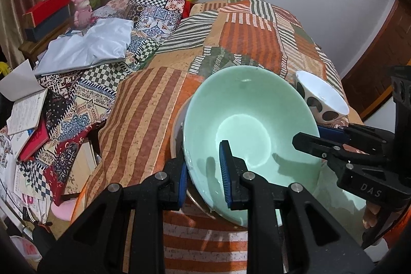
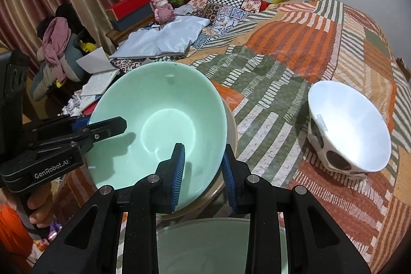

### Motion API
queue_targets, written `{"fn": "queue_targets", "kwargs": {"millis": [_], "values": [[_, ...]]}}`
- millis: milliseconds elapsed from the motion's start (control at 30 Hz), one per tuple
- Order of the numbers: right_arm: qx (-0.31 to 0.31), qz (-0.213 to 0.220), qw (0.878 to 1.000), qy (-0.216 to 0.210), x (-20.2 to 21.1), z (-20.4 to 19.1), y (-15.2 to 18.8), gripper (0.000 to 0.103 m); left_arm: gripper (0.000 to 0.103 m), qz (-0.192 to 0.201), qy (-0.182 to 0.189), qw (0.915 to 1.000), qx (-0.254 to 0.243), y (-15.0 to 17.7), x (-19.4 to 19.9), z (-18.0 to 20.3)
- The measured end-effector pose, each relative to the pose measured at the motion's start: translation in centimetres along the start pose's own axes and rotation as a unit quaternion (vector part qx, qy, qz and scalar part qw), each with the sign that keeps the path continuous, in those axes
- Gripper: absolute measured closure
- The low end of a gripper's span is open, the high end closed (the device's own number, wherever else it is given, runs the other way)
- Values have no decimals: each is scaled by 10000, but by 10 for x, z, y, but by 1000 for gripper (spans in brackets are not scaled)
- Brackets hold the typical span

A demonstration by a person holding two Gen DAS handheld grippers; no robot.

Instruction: Organize plates and bowls

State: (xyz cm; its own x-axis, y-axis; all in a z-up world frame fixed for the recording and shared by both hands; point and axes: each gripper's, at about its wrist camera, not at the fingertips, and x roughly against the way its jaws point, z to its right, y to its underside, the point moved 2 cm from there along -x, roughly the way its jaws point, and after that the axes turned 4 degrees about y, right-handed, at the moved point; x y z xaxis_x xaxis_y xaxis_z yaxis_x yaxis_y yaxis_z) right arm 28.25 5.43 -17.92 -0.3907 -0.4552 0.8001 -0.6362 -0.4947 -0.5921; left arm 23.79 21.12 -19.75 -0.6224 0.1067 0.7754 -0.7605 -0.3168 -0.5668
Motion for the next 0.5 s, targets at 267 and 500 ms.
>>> {"fn": "queue_targets", "kwargs": {"millis": [267,500], "values": [[-51,30,10000,-67,5,4,1,76,81,-20,-119,9999,-66,-4,-5,-1],[-146,288,9995,-13,17,12,-1,76,81,-11,-197,9995,-266,-5,-5,6]]}}
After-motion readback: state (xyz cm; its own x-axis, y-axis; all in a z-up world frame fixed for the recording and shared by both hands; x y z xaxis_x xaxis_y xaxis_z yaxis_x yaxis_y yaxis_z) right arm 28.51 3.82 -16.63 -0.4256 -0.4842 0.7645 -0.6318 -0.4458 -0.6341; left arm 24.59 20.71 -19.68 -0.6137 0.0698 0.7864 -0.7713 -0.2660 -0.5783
